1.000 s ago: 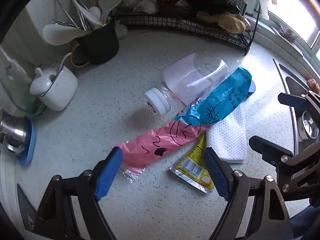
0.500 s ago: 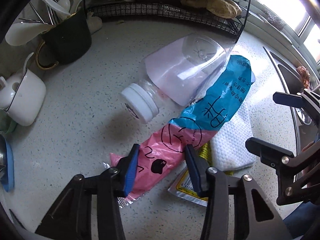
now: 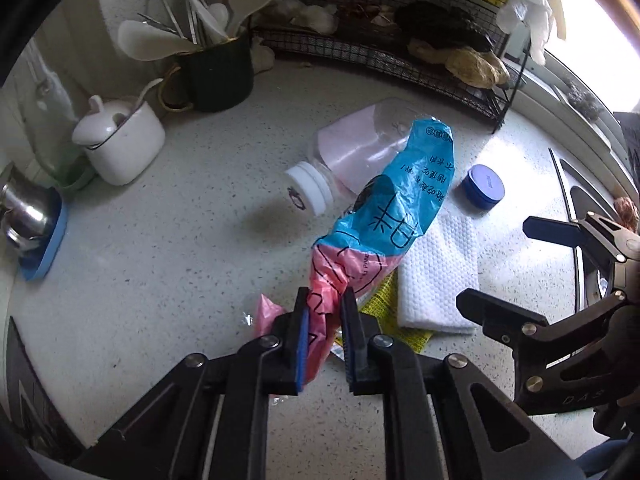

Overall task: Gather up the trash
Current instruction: 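Grasp the white wipe with the right gripper while the left holds the bag, then carry the bag and white wipe down toward the red bin with both grippers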

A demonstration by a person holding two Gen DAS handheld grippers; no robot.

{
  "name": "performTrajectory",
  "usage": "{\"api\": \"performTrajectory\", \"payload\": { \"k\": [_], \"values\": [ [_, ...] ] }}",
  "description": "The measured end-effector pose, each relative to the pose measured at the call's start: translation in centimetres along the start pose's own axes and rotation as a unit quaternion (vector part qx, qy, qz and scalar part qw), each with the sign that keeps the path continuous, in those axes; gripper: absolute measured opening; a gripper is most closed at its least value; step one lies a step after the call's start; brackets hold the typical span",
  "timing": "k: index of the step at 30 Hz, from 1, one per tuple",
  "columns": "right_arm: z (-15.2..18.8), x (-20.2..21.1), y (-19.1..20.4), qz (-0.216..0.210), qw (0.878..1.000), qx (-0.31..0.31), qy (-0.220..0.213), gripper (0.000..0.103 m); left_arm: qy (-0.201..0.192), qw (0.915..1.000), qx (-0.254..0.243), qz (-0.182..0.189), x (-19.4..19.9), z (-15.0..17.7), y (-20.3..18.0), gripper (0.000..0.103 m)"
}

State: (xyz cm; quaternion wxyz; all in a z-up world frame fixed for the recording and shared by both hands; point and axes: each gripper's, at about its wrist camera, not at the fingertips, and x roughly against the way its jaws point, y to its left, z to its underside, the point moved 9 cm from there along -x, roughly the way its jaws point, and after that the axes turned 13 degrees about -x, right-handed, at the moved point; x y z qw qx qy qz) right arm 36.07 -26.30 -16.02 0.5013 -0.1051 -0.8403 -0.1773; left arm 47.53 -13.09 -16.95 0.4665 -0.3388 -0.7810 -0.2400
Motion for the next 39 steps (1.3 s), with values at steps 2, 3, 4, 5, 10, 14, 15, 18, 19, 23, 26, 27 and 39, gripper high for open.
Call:
{"api": "performTrajectory", "payload": {
  "k": [2,3,4,5,10,14,15,18,19,23,26,27,39],
  "values": [
    [0.0,0.2,0.6,-0.019,1.0,0.014,0.005,0.102,0.0,0.9995,0.023,-0.02,1.0,0.6,0.4,0.013],
    [0.0,0.1,1.0,-0.029,0.999,0.021,0.008,0.102,0.003,0.9989,0.037,-0.029,1.2,0.9,0.7,0.013],
    [0.0,-0.1,1.4,-0.038,0.999,0.03,0.013,0.102,0.004,0.998,0.049,-0.038,1.4,1.3,1.0,0.013],
    [0.1,-0.3,1.8,-0.048,0.998,0.039,0.018,0.102,0.006,0.9969,0.063,-0.047,1.6,1.7,1.4,0.013],
    [0.7,-1.7,3.6,-0.078,0.992,0.093,0.04,0.102,0.022,0.9905,0.114,-0.073,1.5,3.4,1.9,0.013],
    [1.2,-3.2,4.1,-0.077,0.988,0.12,0.059,0.073,0.033,0.9878,0.129,-0.082,0.9,4.4,1.6,0.013],
    [1.5,-3.4,4.0,-0.073,0.987,0.126,0.062,0.07,0.033,0.9877,0.129,-0.082,0.7,4.4,1.4,0.013],
    [1.5,-3.0,4.4,-0.075,0.987,0.132,0.053,0.053,0.031,0.987,0.134,-0.084,1.3,5.2,1.3,0.013],
    [1.6,-2.8,4.4,-0.076,0.987,0.134,0.052,0.044,0.029,0.9865,0.137,-0.085,1.5,5.4,1.3,0.013],
    [2.4,-1.9,4.6,-0.08,0.985,0.144,0.046,0.019,0.018,0.9856,0.146,-0.083,2.3,6.0,1.0,0.013],
    [2.8,-0.5,4.2,-0.081,0.986,0.143,0.036,0.004,0.008,0.9852,0.149,-0.084,3.4,6.7,0.5,0.013],
    [3.1,-0.1,4.1,-0.087,0.985,0.142,0.035,0.003,0.002,0.9851,0.15,-0.083,3.9,6.9,0.2,0.013],
    [9.4,7.5,4.1,-0.096,0.982,0.164,-0.01,0.003,-0.038,0.982,0.156,-0.099,11.1,13.1,-3.5,0.013]
  ]
}}
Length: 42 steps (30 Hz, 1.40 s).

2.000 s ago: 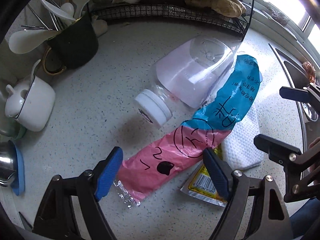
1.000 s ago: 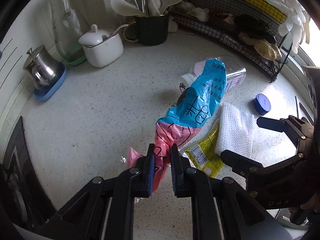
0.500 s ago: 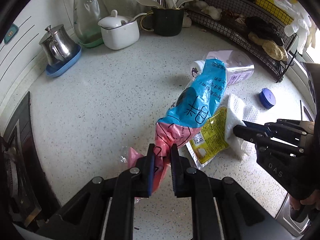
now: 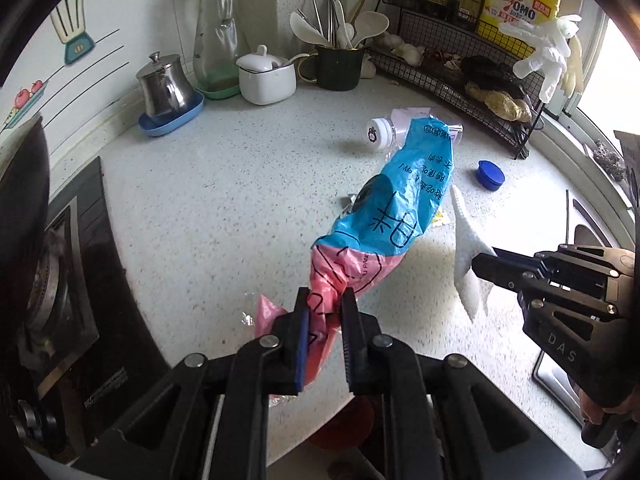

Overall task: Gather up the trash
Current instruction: 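Carry the bag and white wipe down toward the red bin with both grippers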

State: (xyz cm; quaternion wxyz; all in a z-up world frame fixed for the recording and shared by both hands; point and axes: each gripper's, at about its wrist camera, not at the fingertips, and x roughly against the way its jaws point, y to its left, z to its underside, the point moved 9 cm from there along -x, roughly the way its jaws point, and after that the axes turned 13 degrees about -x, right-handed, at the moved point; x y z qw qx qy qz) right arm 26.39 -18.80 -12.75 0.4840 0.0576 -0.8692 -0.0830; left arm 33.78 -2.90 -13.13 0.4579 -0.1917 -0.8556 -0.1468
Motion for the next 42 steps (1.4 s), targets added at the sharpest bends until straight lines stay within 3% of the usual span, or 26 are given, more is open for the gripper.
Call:
{"api": "performTrajectory", "payload": {
  "k": [11,22,31,42],
  "values": [
    [9.3,4.2,6.7,-0.022,1.0,0.022,0.002,0.003,0.003,0.9997,0.023,-0.004,6.3,11.7,-0.5,0.013],
    [19.1,2.4,9.0,-0.022,0.997,0.034,0.07,0.003,0.073,0.9956,0.057,0.017,4.9,23.5,-2.5,0.013],
    [23.8,-3.0,9.1,-0.033,0.992,0.033,0.114,0.003,0.139,0.9869,0.075,0.034,-0.8,30.3,-3.4,0.013],
    [29.2,-15.5,7.1,-0.033,0.989,0.005,0.144,0.003,0.199,0.9745,0.091,0.05,-14.8,38.0,-3.0,0.013]
  ]
}}
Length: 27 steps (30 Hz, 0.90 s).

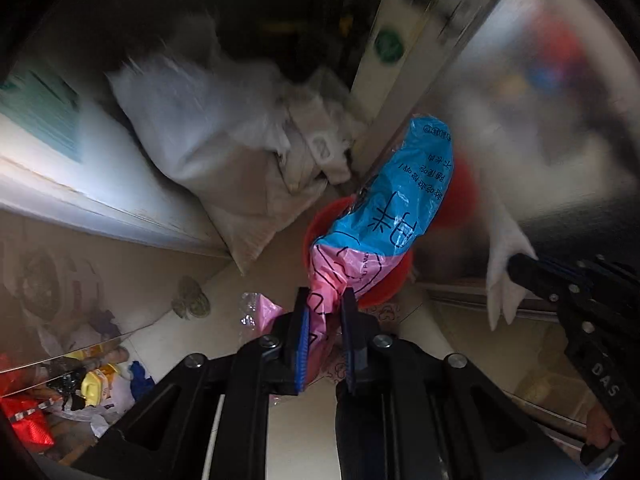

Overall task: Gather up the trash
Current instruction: 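Carry the bag and white wipe down toward the red bin with both grippers, then open both grippers above the red bin to drop bag and wipe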

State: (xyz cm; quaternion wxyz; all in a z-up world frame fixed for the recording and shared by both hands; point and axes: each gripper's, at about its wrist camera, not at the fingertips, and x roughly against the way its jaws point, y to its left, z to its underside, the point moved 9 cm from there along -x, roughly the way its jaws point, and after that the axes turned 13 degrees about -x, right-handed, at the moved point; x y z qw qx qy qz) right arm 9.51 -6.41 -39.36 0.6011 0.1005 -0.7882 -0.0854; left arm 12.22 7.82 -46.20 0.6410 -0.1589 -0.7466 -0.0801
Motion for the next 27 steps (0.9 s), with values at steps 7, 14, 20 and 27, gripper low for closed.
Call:
{"api": "performTrajectory", "payload": {
  "k": [7,14,20,27],
  "values": [
    [0.4,-8.2,-2.6,0.015,0.999,-0.029,0.017,0.003,0.032,0.9991,-0.026,0.011,-10.0,0.0,-0.3,0.014],
    [0.8,-11.8,-5.7,0.032,0.999,-0.026,0.034,0.003,0.032,0.9981,-0.04,0.033,-14.1,-0.9,-1.1,0.035],
    [1.1,-12.0,-6.6,0.04,0.998,-0.047,0.035,0.003,0.061,0.9952,-0.06,0.047,-15.0,-0.9,-2.2,0.036],
    [1.5,-10.9,-6.8,0.037,0.998,-0.044,0.036,0.003,0.044,0.9959,-0.063,0.048,-14.3,-1.1,-2.0,0.046]
  ]
}}
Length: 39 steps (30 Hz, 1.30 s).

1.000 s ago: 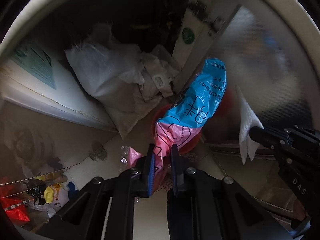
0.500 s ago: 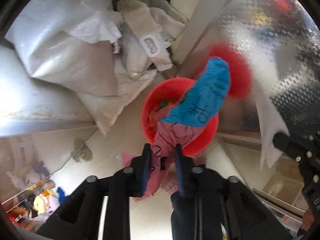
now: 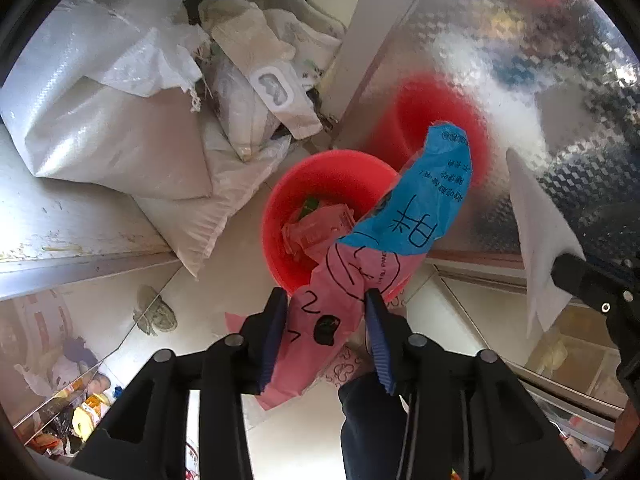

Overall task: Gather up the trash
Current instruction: 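Open both grippers above the red bin to drop bag and wipe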

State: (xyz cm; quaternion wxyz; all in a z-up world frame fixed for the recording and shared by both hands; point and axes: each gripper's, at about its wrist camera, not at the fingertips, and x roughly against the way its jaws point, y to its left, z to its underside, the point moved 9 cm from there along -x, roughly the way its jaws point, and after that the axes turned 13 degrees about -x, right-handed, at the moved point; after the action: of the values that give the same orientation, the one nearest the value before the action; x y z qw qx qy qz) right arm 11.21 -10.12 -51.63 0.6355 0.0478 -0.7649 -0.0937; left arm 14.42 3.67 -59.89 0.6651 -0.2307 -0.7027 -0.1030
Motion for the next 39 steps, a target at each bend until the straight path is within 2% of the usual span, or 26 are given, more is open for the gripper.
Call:
{"api": "performTrajectory", "payload": {
  "k": [5,9,17,22,28,39],
  "values": [
    [0.5,0.2,0.0,-0.001,1.0,0.007,0.003,0.003,-0.013,0.9998,0.0,0.017,-0.1,-0.4,0.0,0.075],
    [0.6,-0.2,-0.3,0.003,1.0,0.003,0.007,0.003,-0.009,0.9998,-0.004,0.019,-0.9,-0.5,-0.1,0.083],
    [0.4,-1.3,-0.6,0.012,1.0,0.005,0.011,0.003,-0.014,0.9992,-0.011,0.036,-1.4,-0.7,-0.3,0.085],
    [0.4,-1.9,-0.3,0.011,1.0,0.006,0.016,0.003,-0.011,0.9993,-0.008,0.033,-1.5,-0.3,-0.1,0.085],
    [0.1,-3.4,0.6,0.012,0.999,0.021,0.022,0.003,-0.008,0.9998,0.012,0.014,-2.0,0.7,1.8,0.085],
    [-0.1,-9.4,1.0,0.036,0.998,0.039,0.027,0.003,-0.008,0.999,0.03,-0.032,-4.5,1.8,5.3,0.085]
  ]
}}
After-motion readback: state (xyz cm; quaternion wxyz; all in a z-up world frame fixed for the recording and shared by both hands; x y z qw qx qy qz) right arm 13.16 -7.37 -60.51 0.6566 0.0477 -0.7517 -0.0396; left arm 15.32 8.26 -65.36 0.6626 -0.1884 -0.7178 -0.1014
